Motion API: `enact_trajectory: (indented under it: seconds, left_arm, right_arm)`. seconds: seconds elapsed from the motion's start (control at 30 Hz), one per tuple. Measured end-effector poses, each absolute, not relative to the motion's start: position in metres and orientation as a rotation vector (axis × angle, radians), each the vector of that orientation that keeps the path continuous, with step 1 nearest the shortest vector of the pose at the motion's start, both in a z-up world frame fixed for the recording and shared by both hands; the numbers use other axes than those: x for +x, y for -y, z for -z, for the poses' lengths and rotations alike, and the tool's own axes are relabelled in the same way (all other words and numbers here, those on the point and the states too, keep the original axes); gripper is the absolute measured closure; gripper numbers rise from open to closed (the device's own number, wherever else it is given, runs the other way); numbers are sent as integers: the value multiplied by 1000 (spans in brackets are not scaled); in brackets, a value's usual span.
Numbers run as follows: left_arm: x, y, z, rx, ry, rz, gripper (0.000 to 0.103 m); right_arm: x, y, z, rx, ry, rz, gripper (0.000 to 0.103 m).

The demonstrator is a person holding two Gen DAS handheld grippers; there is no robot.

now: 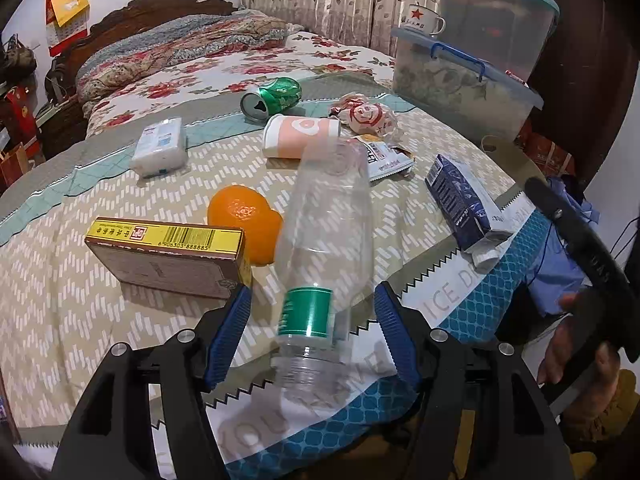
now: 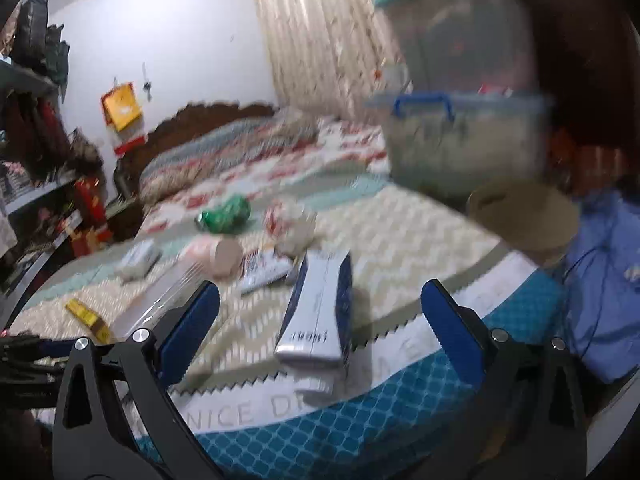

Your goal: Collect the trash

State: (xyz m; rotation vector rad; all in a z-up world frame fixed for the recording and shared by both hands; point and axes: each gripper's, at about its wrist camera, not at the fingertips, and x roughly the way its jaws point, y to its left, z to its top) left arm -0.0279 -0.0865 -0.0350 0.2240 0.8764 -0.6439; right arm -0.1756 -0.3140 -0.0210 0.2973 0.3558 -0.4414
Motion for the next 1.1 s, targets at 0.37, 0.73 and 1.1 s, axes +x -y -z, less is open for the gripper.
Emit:
enact_trajectory:
  seconds: [0.37, 0.73, 1.1]
  left_arm:
    - [-28, 81, 33, 211, -863, 605, 42]
    - [-38, 37, 5, 12, -671, 466, 36]
    - [-69, -9, -14, -154, -522, 423, 9]
  right_arm:
    - [-167, 315, 37, 368, -507, 410, 3]
    - [-222, 299, 1, 394, -313, 382, 3]
    - [-203, 282, 16, 391, -430, 275, 3]
